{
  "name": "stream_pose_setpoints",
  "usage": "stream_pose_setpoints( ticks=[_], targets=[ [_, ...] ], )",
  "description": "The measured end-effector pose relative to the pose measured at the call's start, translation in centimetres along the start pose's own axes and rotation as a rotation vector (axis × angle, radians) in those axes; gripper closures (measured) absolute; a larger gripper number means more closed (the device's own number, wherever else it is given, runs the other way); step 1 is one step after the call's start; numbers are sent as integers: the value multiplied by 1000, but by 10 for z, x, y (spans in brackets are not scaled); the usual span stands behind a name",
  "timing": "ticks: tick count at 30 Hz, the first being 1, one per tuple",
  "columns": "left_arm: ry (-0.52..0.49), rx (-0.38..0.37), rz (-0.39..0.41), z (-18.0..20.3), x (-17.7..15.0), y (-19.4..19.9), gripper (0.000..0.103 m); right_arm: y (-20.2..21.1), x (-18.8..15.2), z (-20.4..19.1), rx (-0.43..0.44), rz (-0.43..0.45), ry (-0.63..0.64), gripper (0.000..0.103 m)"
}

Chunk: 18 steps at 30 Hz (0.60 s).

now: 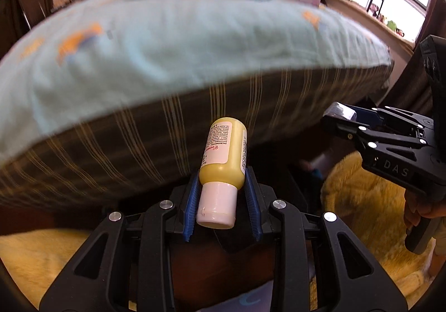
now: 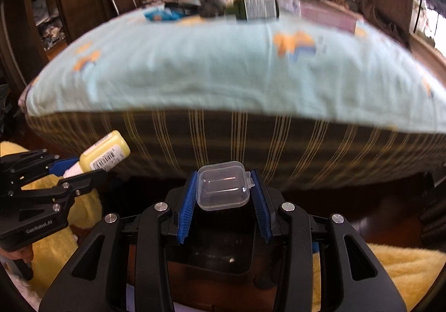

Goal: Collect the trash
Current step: 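Carry both items down to the floor bin and open both tools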

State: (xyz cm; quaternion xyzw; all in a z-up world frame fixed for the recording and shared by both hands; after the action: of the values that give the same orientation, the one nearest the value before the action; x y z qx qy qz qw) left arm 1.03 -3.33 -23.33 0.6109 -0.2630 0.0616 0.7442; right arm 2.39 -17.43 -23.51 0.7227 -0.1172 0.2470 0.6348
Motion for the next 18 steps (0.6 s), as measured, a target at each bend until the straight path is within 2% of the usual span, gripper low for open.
stream_pose_setpoints(
  ticks=[10,18],
  targets=[
    [18,-89,-162,4,-23,-64,73,-58,-28,3,78,-149,-58,63],
    [54,-113,-222,2,-26,-92,73,-91,-47,0,50,-225,-80,63]
  ],
)
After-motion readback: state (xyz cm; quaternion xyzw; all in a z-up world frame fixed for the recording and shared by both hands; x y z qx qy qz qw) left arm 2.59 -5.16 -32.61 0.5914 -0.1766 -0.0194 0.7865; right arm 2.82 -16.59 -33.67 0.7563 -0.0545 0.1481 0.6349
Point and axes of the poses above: each gripper's, at about its wrist camera, not at the fingertips, and y roughly against the way its jaws point, z to its right, x to its top, the point moved 5 cm from there along -y, roughly the way its jaws point, and after that the axes turned 7 degrees about -z, right-handed, at the moved point
